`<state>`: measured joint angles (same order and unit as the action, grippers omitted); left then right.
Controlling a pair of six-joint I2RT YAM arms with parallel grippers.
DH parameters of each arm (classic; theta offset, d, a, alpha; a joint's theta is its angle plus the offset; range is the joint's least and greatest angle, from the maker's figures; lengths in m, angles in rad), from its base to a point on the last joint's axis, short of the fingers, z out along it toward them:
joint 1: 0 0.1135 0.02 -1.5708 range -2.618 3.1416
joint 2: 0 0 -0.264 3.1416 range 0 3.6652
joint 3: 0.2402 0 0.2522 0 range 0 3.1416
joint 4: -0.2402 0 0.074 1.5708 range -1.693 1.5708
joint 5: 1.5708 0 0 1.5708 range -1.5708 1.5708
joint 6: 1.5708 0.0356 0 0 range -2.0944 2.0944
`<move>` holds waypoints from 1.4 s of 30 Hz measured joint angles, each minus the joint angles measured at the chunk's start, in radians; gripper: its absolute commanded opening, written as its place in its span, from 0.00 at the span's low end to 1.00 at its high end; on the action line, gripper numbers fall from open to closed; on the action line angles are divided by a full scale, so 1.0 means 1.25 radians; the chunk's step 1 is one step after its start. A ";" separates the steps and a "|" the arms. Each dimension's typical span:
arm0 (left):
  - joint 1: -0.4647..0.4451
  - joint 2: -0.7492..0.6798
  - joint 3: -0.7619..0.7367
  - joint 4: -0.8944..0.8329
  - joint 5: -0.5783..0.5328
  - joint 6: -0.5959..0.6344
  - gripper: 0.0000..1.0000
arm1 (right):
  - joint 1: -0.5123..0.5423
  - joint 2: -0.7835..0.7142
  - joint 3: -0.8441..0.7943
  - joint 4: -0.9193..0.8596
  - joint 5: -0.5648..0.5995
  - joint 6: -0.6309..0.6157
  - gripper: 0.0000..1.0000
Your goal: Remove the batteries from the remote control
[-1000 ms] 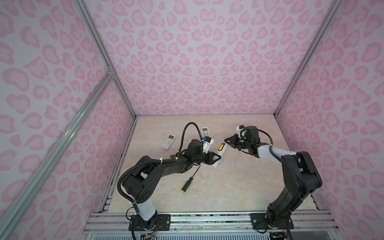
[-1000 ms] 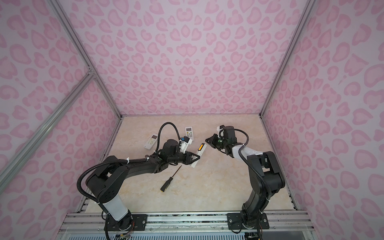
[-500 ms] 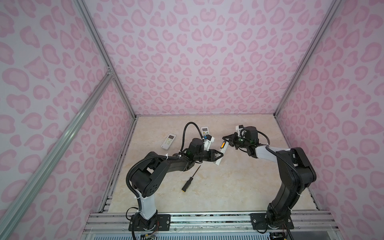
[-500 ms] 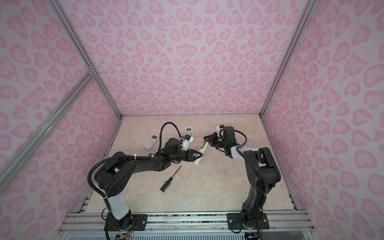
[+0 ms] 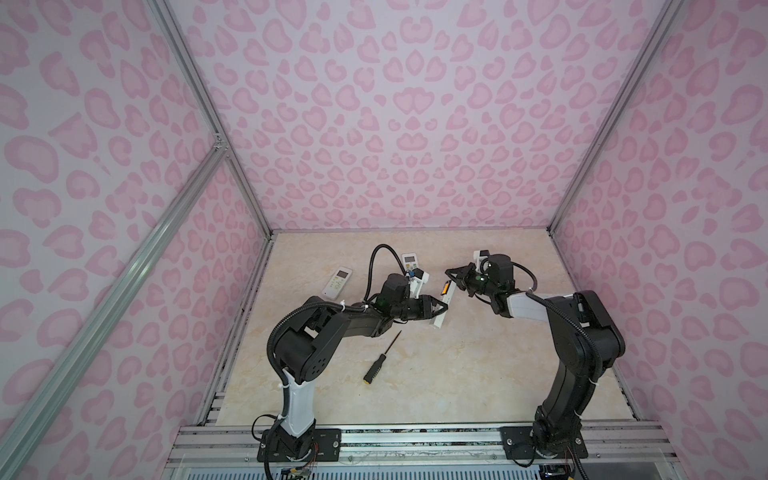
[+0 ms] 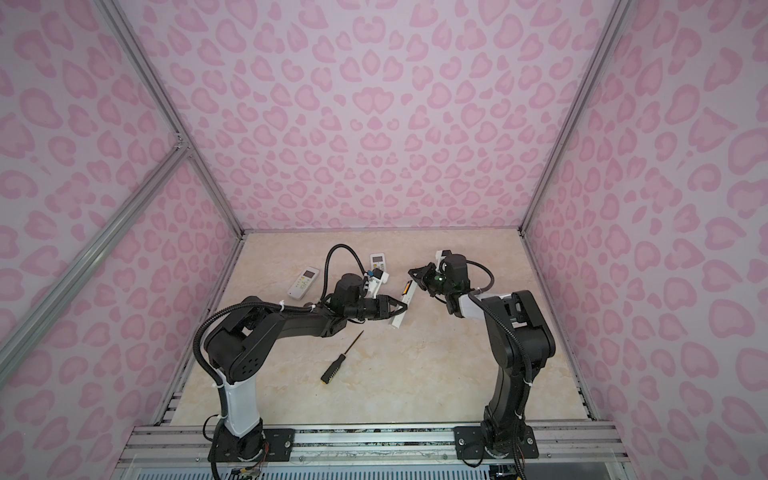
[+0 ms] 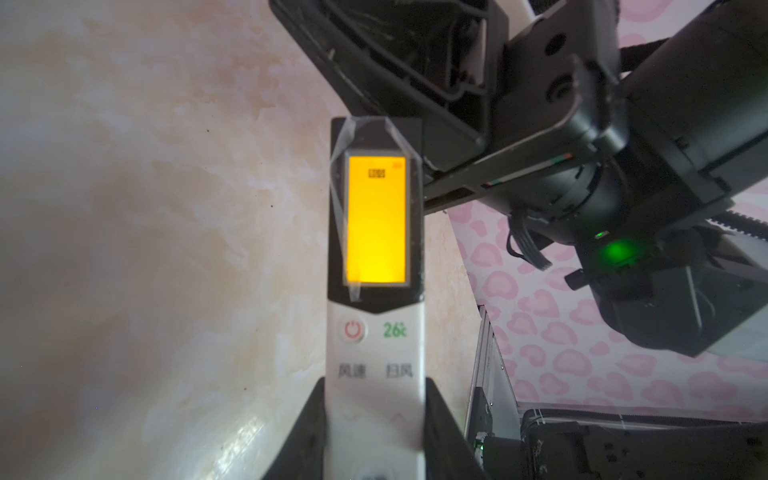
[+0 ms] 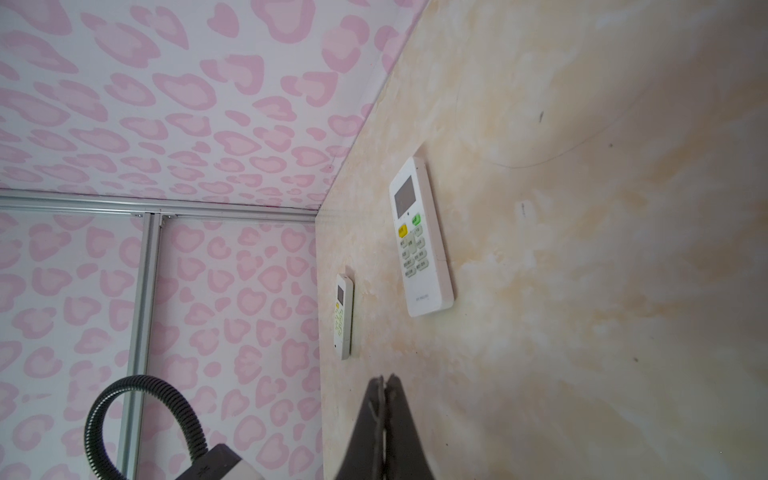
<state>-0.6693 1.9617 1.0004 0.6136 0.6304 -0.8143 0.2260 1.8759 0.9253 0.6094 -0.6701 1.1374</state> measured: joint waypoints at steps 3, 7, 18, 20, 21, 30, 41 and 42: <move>0.002 0.010 0.002 0.012 0.000 -0.018 0.03 | 0.000 0.014 -0.005 0.029 0.008 0.023 0.00; 0.008 0.022 0.012 0.014 -0.001 -0.029 0.03 | 0.000 0.033 -0.011 0.075 0.016 0.057 0.00; 0.035 -0.007 -0.029 0.065 -0.018 -0.023 0.03 | -0.085 -0.090 0.017 -0.061 -0.009 -0.026 0.45; 0.043 -0.045 -0.051 0.060 -0.017 -0.017 0.03 | -0.115 -0.138 0.023 -0.092 -0.013 -0.066 0.49; 0.046 -0.062 -0.058 0.061 -0.016 -0.015 0.03 | -0.122 -0.153 0.024 -0.103 -0.017 -0.080 0.50; 0.106 -0.265 -0.079 0.048 0.043 0.006 0.03 | -0.080 -0.350 -0.072 -0.057 -0.144 -0.172 0.56; 0.126 -0.405 -0.017 -0.032 0.196 0.020 0.03 | 0.076 -0.441 -0.083 0.168 -0.211 -0.157 0.62; 0.126 -0.414 -0.017 -0.034 0.206 0.020 0.03 | 0.086 -0.434 -0.081 0.187 -0.215 -0.143 0.62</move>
<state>-0.5114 1.4448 0.9794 0.5705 0.8875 -0.7891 0.3336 1.3334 0.8238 0.8429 -0.9386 0.9588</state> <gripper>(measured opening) 0.320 0.617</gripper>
